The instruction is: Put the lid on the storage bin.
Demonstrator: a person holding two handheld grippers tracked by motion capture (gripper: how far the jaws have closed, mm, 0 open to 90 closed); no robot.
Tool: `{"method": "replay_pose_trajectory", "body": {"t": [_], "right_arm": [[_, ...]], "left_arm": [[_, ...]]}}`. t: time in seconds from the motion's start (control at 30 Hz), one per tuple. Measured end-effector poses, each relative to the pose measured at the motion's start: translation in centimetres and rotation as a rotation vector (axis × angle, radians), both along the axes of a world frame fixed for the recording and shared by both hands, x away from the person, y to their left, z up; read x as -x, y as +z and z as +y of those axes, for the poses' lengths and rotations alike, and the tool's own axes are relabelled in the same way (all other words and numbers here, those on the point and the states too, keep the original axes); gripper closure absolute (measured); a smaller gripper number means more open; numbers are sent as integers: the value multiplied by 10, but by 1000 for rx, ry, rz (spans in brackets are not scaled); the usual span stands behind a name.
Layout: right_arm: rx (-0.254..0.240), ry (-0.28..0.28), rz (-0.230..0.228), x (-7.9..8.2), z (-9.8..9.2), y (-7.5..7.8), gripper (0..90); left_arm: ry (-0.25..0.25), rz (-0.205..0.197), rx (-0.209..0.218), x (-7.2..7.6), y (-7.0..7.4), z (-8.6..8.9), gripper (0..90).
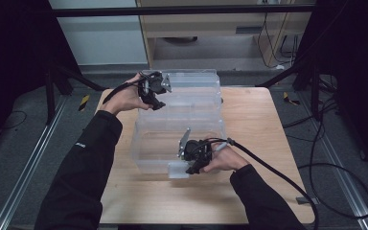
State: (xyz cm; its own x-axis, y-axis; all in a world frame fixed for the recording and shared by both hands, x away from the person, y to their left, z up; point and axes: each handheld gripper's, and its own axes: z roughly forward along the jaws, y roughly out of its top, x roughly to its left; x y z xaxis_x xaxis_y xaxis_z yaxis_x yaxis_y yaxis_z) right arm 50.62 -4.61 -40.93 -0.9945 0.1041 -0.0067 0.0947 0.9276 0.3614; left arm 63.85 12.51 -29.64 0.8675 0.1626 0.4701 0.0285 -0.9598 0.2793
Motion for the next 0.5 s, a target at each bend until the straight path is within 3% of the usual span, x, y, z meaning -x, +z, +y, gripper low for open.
{"method": "replay_pose_trajectory", "body": {"t": [0.5], "right_arm": [[1, 3, -4, 0, 0, 0, 625]], "left_arm": [[-17, -6, -55, -5, -11, -10, 591]]}}
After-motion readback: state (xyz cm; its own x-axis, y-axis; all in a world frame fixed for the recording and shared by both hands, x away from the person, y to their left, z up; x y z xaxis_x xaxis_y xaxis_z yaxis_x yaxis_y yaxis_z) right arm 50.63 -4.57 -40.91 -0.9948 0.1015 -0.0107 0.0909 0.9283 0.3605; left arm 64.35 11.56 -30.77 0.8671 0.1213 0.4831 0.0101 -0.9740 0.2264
